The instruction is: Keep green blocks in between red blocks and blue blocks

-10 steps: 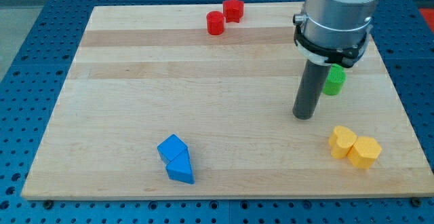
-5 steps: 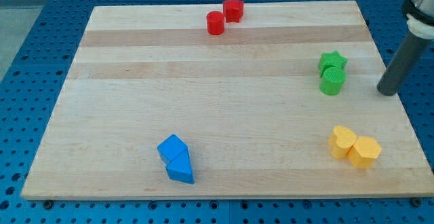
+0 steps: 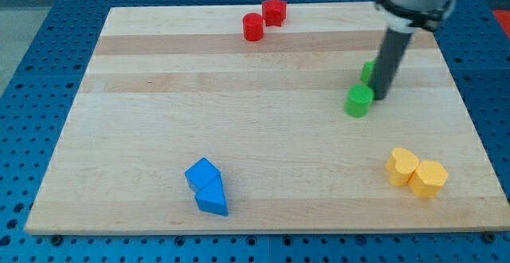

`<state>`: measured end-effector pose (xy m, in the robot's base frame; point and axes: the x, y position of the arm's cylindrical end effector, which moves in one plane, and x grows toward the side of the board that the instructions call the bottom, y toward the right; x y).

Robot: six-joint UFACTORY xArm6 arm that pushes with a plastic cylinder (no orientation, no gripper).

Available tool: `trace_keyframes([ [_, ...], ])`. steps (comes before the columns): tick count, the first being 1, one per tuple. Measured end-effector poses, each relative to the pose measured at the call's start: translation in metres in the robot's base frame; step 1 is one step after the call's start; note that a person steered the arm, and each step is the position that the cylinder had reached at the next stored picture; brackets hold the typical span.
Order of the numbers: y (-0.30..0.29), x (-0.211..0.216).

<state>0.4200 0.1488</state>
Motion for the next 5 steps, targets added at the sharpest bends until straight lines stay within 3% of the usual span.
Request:
trace_keyframes([
  [1, -0.025, 0.0],
  [3, 0.026, 0.004],
  [5, 0.011, 0.02],
])
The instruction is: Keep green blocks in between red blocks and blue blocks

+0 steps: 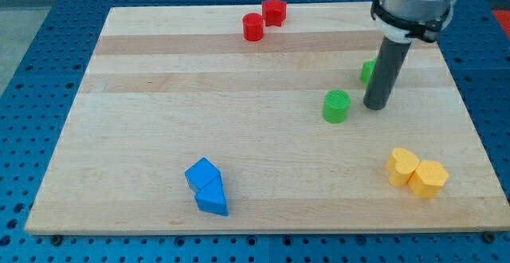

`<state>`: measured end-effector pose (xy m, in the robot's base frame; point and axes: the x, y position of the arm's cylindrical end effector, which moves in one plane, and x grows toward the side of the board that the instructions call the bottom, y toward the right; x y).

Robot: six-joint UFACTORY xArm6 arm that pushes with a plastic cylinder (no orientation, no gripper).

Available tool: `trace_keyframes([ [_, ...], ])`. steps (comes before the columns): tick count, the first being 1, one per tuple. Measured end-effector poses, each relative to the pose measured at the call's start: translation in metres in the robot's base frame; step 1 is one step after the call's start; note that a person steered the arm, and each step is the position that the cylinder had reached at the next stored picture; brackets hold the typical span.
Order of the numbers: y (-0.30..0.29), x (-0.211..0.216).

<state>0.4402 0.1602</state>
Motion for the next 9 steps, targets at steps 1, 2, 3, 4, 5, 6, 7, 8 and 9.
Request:
trace_keyframes([
  [1, -0.009, 0.0],
  [2, -0.057, 0.0],
  [3, -0.093, 0.0],
  [4, -0.097, 0.0],
  [5, -0.053, 0.013],
  [6, -0.027, 0.04],
  [7, -0.058, 0.047],
  [8, -0.063, 0.047],
  [9, -0.11, 0.038],
])
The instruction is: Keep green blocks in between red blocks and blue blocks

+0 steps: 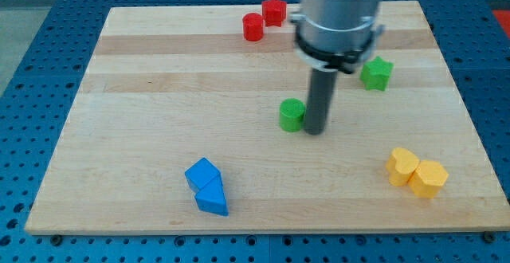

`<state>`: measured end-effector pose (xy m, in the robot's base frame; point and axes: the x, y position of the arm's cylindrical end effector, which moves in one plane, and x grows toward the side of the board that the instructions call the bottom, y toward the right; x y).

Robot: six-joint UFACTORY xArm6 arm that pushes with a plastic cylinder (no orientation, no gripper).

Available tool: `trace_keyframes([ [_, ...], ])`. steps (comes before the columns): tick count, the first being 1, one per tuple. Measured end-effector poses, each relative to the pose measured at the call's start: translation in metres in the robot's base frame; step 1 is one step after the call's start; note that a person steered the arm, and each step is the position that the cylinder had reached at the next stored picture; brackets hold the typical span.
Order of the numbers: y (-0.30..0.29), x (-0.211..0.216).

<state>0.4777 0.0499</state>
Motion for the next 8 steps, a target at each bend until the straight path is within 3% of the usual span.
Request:
trace_keyframes([
  [2, -0.08, -0.025],
  [3, -0.018, -0.029],
  [4, 0.147, -0.029],
  [5, 0.25, -0.052],
  [6, 0.254, -0.1],
  [7, 0.251, -0.101],
  [8, 0.179, -0.109],
])
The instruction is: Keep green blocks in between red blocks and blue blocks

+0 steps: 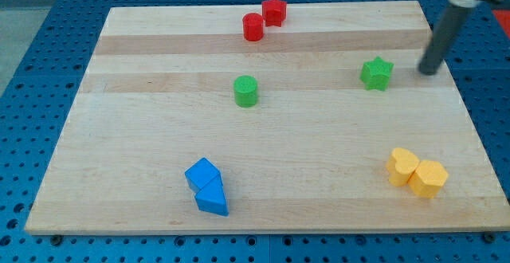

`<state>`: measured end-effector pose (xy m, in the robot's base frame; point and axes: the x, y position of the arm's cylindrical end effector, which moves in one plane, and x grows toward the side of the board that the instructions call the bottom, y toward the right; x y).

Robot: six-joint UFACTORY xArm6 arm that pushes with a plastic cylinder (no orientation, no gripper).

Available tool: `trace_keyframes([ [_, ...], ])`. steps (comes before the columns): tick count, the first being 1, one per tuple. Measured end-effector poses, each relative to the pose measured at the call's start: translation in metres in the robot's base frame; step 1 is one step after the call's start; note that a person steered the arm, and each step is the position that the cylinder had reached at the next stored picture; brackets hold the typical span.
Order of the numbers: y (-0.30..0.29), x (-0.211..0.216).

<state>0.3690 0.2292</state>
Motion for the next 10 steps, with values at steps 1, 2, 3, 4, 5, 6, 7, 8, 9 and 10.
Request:
trace_keyframes([
  [1, -0.074, 0.0],
  [2, -0.083, 0.0],
  [3, -0.055, 0.0],
  [4, -0.038, -0.003],
  [5, -0.059, 0.015],
  [6, -0.062, 0.017],
  [7, -0.062, 0.037],
  [8, -0.062, 0.045],
  [9, -0.065, 0.05],
  [10, -0.094, 0.056],
])
